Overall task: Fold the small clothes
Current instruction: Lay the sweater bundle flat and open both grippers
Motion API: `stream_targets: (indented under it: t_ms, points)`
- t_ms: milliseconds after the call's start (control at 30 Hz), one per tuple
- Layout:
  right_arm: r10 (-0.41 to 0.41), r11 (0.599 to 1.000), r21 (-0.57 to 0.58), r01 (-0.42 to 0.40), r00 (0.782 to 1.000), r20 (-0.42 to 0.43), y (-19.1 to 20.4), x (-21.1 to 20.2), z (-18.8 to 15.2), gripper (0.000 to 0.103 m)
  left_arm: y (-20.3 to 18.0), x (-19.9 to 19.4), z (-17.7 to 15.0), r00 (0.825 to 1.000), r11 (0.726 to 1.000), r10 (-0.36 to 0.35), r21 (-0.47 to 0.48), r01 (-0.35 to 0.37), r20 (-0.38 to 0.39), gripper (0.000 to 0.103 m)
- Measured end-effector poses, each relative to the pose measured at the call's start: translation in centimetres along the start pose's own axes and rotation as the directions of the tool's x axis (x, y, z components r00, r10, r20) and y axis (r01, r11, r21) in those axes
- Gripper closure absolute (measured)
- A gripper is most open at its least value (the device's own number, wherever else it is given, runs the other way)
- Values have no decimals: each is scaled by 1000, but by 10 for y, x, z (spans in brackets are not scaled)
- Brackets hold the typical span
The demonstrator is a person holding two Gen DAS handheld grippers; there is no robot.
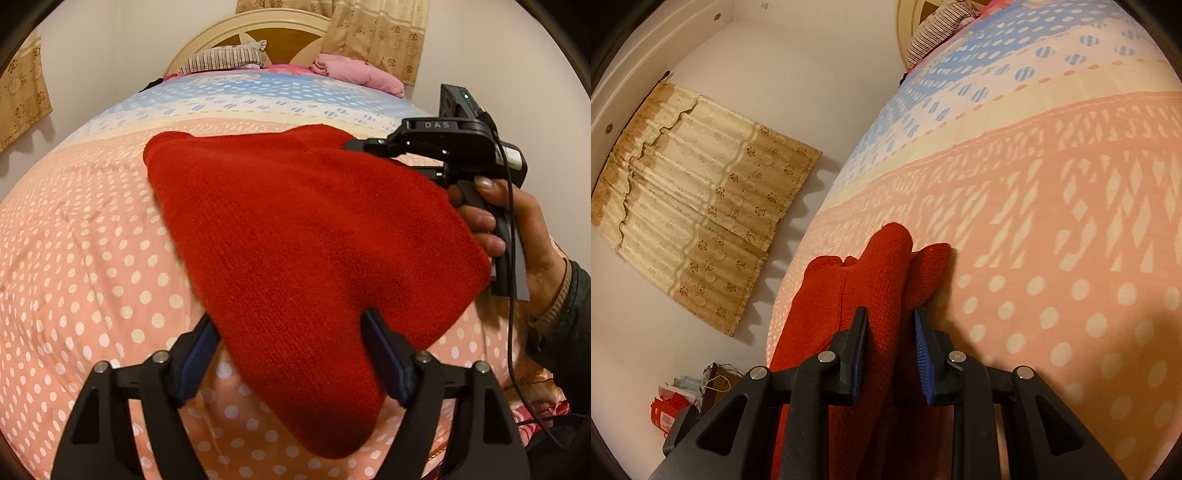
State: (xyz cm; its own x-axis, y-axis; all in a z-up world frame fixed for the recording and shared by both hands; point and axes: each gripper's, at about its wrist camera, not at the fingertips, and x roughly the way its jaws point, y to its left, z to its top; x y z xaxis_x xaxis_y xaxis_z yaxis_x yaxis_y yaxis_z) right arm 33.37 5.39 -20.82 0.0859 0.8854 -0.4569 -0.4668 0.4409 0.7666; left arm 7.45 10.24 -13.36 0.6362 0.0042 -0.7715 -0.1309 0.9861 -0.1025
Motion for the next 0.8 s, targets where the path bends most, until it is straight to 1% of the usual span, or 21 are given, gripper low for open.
stream_targets:
  t_ms: [133, 200, 300, 400, 500, 567, 633, 667, 733, 800]
  points:
    - [-9, 1000, -3, 9, 1000, -16, -1, 1, -3, 78, -2, -3, 2, 1000, 1000, 12, 11, -12, -1, 21]
    - [-29, 999, -17, 29, 999, -27, 1, 3, -5, 78, -3, -10, 5, 1000, 1000, 17, 19, -17, 12, 22]
    - [-46, 999, -25, 45, 999, -28, 2, 3, -7, 78, -2, -23, 11, 998, 999, 36, 31, -38, 56, 22]
    - [-42, 999, -10, 41, 999, -28, -3, 3, -8, 78, 1, -30, 15, 995, 998, 58, 33, -62, 87, 22]
    - [-46, 999, -16, 46, 999, -26, -1, 3, -9, 77, 9, -30, 16, 993, 996, 80, 18, -82, 90, 22]
    - [-27, 999, -17, 27, 999, -21, 1, -1, -10, 77, 18, -26, 18, 992, 995, 96, -4, -96, 86, 22]
    - [-26, 1000, -15, 26, 1000, -5, 5, -10, -13, 70, 24, -24, 17, 992, 996, 92, -24, -90, 86, 21]
    - [-14, 1000, -20, 14, 1000, 2, 8, -15, -15, 70, 26, -23, 18, 991, 995, 101, -31, -98, 88, 19]
    - [12, 998, -56, -13, 1000, -8, 19, -24, -25, 70, 28, -24, 20, 989, 994, 106, -44, -102, 100, 17]
    - [-9, 994, -112, 6, 1000, -26, 33, -30, -39, 70, 30, -27, 22, 986, 992, 116, -59, -109, 119, 16]
